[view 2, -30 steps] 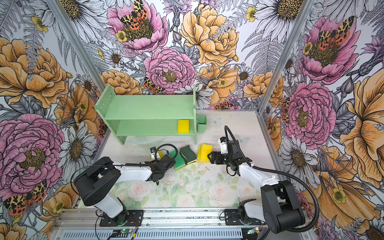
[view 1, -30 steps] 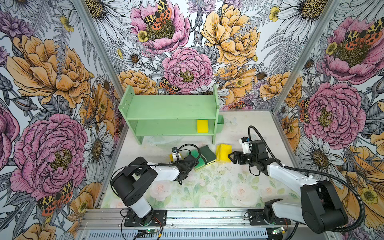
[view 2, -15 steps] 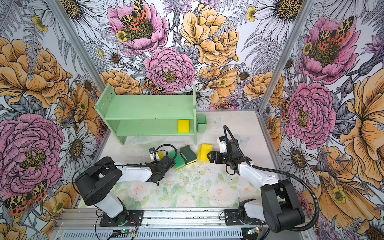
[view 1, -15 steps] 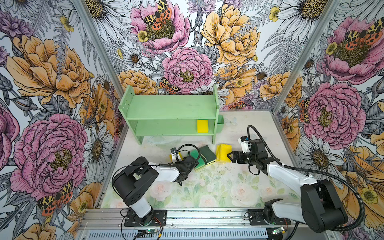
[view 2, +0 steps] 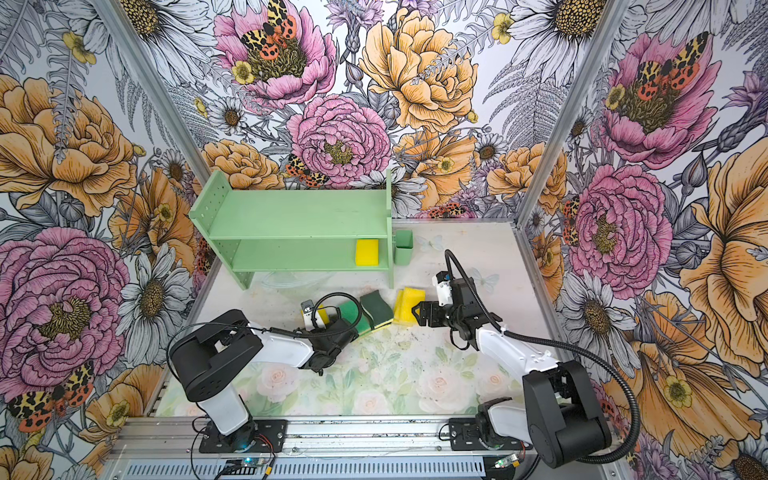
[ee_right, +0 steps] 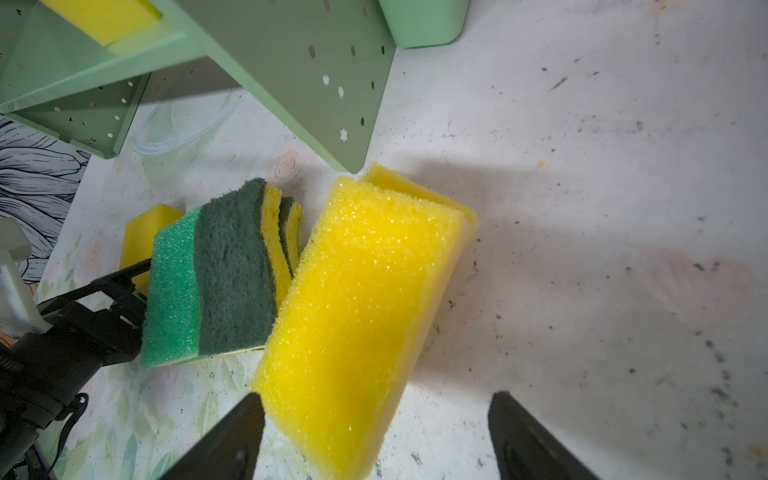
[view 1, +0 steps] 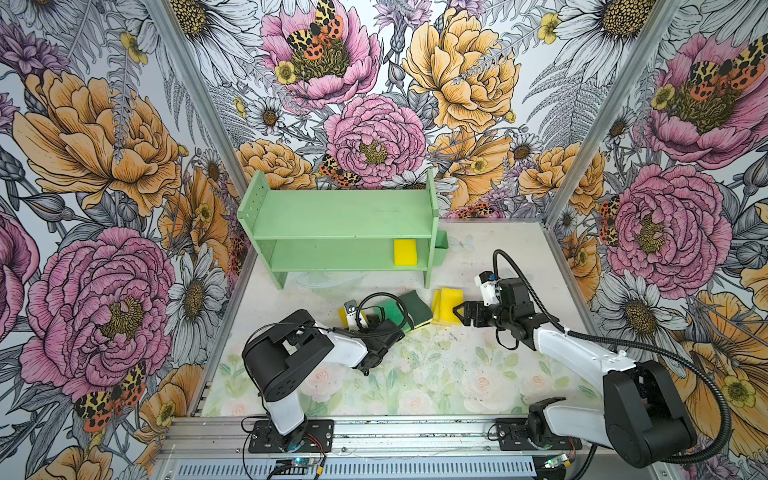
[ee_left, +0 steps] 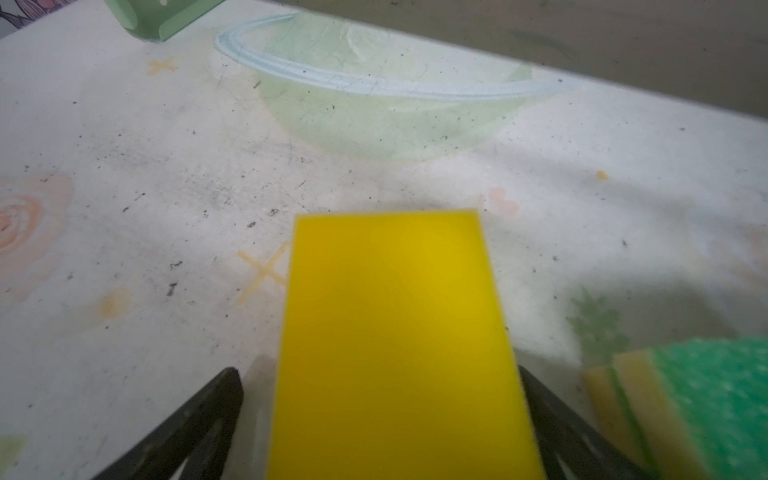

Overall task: Place and organize the cleaning sponges onto the shelf
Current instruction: 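Close the left gripper on the plain yellow sponge and lift it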

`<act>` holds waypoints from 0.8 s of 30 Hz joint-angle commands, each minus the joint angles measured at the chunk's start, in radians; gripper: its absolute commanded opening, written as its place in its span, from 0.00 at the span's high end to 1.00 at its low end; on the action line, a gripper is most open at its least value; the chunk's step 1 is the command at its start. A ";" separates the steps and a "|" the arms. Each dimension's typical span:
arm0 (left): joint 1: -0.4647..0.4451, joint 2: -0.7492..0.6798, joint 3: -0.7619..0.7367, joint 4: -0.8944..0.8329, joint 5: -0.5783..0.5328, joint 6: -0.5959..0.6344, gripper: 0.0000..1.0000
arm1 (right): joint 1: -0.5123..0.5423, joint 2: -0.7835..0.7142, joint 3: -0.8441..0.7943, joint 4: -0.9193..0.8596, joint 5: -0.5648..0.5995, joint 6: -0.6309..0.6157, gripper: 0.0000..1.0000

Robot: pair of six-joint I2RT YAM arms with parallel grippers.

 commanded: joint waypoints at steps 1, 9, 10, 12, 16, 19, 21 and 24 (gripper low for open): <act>-0.005 0.050 -0.060 -0.039 0.188 -0.046 0.06 | 0.006 -0.025 0.005 -0.004 0.030 -0.005 0.13; -0.006 0.014 -0.085 0.009 0.185 0.022 0.18 | 0.012 -0.003 0.008 -0.002 0.034 -0.011 0.13; -0.003 0.014 -0.082 0.009 0.191 0.033 0.20 | 0.012 -0.001 0.009 -0.003 0.037 -0.012 0.13; -0.003 0.011 -0.076 0.007 0.199 0.047 0.23 | 0.013 -0.002 0.012 -0.003 0.036 -0.016 0.13; -0.003 -0.005 -0.071 0.007 0.226 0.060 0.29 | 0.013 -0.017 0.016 -0.004 0.031 -0.012 0.13; -0.003 -0.038 -0.063 -0.019 0.247 0.082 0.32 | 0.013 -0.026 0.023 -0.008 0.030 -0.010 0.13; 0.000 -0.071 -0.058 -0.046 0.252 0.094 0.37 | 0.013 -0.029 0.030 -0.015 0.036 -0.011 0.13; 0.003 -0.130 -0.056 -0.087 0.252 0.112 0.36 | 0.014 -0.031 0.032 -0.017 0.046 -0.010 0.13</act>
